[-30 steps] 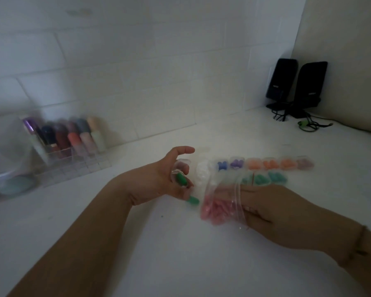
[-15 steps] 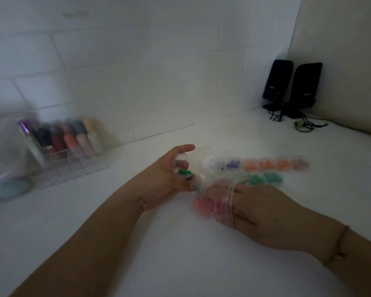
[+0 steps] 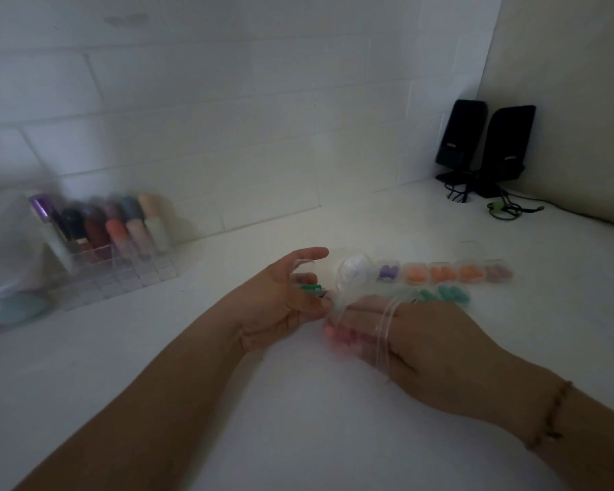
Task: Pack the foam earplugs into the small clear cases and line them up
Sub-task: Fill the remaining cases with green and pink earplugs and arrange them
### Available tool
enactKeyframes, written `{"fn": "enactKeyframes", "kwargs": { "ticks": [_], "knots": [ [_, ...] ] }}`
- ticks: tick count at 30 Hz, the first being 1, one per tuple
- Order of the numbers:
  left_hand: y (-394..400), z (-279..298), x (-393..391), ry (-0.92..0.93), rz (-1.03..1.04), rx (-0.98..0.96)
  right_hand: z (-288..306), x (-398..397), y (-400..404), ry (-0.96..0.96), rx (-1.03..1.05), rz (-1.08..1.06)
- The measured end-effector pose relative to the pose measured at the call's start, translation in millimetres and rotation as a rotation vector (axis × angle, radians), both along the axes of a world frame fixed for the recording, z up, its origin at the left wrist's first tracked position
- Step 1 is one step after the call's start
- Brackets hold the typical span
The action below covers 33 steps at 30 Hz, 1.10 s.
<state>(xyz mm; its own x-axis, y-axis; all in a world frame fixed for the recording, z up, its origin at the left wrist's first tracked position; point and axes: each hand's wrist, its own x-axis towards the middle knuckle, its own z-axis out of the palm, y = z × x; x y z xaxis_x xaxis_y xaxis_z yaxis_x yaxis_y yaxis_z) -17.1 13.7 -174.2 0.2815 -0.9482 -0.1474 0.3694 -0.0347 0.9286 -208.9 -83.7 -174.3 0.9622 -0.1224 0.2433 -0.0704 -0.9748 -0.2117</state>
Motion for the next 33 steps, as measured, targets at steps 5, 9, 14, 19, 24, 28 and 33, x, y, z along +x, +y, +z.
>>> {"fn": "enactKeyframes", "kwargs": {
  "ticks": [5, 9, 14, 19, 24, 28, 33],
  "knots": [
    [5.6, 0.8, 7.7, -0.040, -0.086, 0.021, 15.4, -11.2, 7.7, -0.045, -0.027, -0.037],
    [5.2, -2.2, 6.3, -0.045, -0.110, -0.002, 13.5, -11.1, 7.2, -0.018, -0.088, -0.059],
    [4.0, -6.3, 3.0, -0.022, -0.127, -0.012, -4.4, -7.2, 3.6, 0.059, -0.118, -0.072],
    [1.7, -7.6, 2.1, 0.029, -0.097, 0.009, 1.9, -7.8, 4.3, 0.075, -0.130, -0.039],
    [1.0, -8.9, 2.1, 0.034, -0.094, 0.008, 9.4, -10.4, 9.9, -0.005, -0.172, -0.064],
    [0.8, -6.7, 1.1, 0.018, -0.053, 0.026, 11.9, -12.0, 8.8, -0.046, -0.137, -0.055],
    [3.1, -3.8, 0.2, -0.013, -0.083, 0.027, 14.8, -13.4, 10.3, -0.036, -0.111, -0.057]
  ]
}}
